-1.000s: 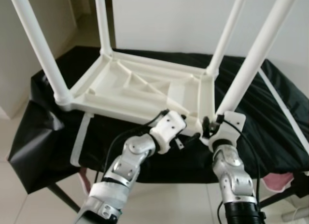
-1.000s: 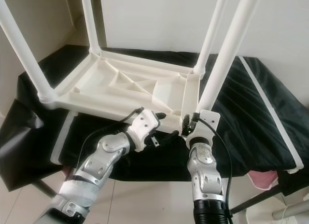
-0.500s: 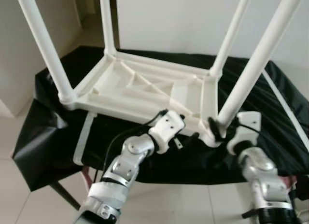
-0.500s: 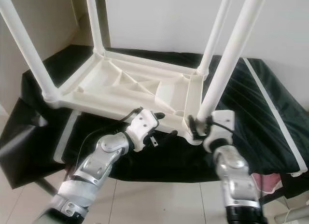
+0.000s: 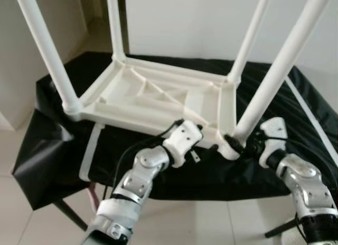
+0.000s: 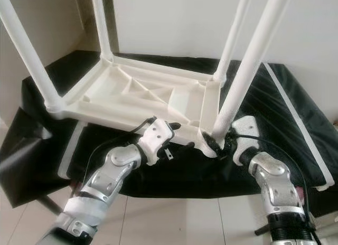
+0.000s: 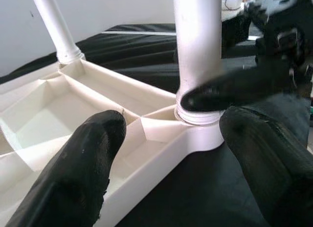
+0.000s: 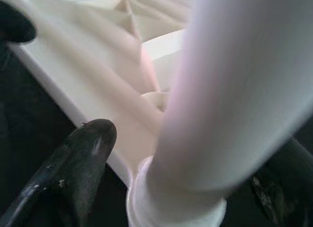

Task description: Building children table

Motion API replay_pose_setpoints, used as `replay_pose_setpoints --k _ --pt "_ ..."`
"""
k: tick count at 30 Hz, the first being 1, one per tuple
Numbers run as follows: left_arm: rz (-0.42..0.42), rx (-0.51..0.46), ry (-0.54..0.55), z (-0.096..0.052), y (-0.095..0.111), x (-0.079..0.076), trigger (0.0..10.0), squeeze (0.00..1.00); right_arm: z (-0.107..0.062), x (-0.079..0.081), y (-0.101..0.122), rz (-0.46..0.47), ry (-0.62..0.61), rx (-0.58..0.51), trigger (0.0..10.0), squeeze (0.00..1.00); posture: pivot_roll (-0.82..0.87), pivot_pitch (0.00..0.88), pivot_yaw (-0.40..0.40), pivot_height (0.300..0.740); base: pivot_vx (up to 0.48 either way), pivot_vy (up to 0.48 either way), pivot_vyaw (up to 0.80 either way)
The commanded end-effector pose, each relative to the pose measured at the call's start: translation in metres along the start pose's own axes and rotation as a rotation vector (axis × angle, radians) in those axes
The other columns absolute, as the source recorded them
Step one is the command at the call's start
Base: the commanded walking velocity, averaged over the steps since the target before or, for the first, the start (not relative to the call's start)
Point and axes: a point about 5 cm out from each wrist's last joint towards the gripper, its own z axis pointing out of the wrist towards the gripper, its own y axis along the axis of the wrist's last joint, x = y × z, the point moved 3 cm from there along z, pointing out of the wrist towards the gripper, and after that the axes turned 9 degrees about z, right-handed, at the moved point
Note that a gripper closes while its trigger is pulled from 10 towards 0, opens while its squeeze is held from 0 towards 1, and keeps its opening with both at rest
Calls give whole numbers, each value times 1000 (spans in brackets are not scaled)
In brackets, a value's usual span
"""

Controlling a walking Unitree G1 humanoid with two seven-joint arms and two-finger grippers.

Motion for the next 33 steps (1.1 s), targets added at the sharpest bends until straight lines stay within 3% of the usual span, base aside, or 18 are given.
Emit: replay_pose_setpoints --k 1,2,12,13,14,15,16,27,29,32,33 --pt "5 1 19 2 1 3 10000 0 5 -3 -3 -39 12 29 2392 0 -43 0 -45 740 0 0 0" --pt "9 1 24 2 1 4 10000 0 8 -2 -8 -45 27 49 0 0 -33 0 -50 740 0 0 0" --pt "11 10 48 -2 0 8 10000 0 -2 -1 -28 -12 71 113 0 0 -17 0 -56 740 0 0 0" --pt "10 11 50 -3 0 9 10000 0 -3 -3 -30 -10 63 112 1529 0 -19 0 -54 740 0 0 0" --pt "10 11 50 -3 0 9 10000 0 -3 -3 -30 -10 63 112 1529 0 -19 0 -54 740 0 0 0" --pt "9 11 51 -3 0 9 10000 0 -5 -4 -32 0 57 110 6157 0 -21 0 -53 740 0 0 0" --pt "8 12 50 -4 -1 9 10000 0 -6 -3 -33 16 44 107 10000 0 -27 0 -49 740 0 0 0" --pt "4 14 42 -4 -2 8 10000 0 -3 -4 -31 127 -113 70 10000 0 -42 1 -42 740 0 0 0" --pt "1 14 37 -4 -2 7 10000 0 1 1 -29 212 -188 37 10000 0 -48 0 -40 740 0 0 0" --pt "-2 12 36 -3 -2 6 10000 0 3 6 -30 238 -227 30 10000 0 -51 0 -38 740 0 0 0" --pt "-11 11 35 -4 -3 6 10000 0 8 17 -31 285 -285 16 10000 0 -57 1 -35 740 0 0 0"
